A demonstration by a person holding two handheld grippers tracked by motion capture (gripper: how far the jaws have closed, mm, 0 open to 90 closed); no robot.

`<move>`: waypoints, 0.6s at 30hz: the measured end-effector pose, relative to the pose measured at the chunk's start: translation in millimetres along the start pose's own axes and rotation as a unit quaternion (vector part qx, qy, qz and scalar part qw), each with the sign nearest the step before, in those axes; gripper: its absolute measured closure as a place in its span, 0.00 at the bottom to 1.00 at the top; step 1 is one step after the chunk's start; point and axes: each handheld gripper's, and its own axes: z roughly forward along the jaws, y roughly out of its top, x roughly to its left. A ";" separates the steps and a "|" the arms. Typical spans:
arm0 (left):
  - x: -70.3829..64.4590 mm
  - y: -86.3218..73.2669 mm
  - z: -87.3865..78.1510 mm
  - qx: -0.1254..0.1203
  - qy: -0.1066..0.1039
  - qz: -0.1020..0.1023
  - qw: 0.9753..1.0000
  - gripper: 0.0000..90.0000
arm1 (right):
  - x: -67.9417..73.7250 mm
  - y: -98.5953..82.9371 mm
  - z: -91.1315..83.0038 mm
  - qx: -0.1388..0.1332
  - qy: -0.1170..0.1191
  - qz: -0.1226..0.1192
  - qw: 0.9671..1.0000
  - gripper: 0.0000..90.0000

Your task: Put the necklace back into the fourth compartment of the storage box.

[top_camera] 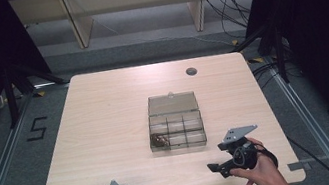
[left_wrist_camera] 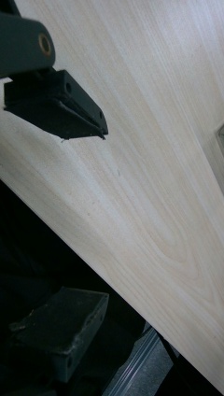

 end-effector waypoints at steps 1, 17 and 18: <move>-0.4 0.0 0.0 -0.002 -0.002 -0.002 1.000 0.18 | 0.0 -0.7 -0.3 0.002 0.003 0.003 1.000 0.20; -2.3 -0.2 1.1 -0.008 -0.007 -0.011 1.000 0.18 | -0.4 -12.3 -5.6 -0.005 -0.001 0.014 1.000 0.20; -2.2 -0.2 1.0 -0.007 -0.006 -0.010 1.000 0.18 | -0.7 -13.3 -5.6 -0.006 0.001 0.013 1.000 0.20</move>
